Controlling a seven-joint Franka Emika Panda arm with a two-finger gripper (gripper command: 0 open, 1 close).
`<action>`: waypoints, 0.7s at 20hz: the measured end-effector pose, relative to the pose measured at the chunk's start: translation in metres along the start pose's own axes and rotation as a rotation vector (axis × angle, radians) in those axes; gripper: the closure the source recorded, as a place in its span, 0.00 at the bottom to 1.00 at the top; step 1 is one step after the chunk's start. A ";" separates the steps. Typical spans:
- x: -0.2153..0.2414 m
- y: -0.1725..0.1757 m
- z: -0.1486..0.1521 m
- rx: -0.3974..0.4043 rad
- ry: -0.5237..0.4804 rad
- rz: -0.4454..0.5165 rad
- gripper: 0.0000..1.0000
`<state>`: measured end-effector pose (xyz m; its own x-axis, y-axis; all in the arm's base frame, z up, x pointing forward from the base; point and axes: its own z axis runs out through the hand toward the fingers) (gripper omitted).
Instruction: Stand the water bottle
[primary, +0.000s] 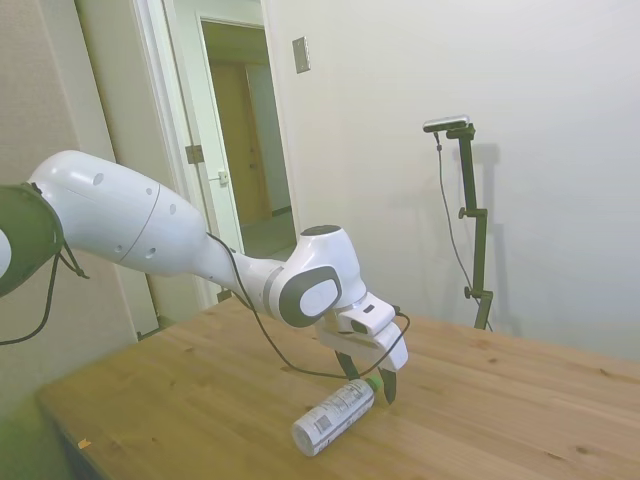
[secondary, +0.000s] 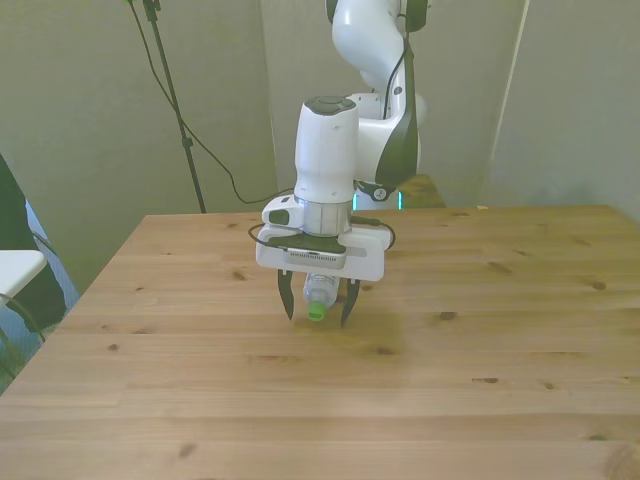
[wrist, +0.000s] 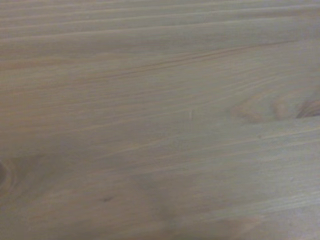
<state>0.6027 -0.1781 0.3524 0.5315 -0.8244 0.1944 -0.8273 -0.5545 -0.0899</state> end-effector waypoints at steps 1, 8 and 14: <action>0.000 0.000 0.000 0.001 -0.001 0.004 1.00; 0.002 0.004 0.003 0.005 -0.012 0.024 1.00; 0.003 0.007 0.003 0.023 -0.040 0.059 1.00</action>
<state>0.5995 -0.1847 0.3489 0.4890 -0.8595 0.1491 -0.8533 -0.5068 -0.1229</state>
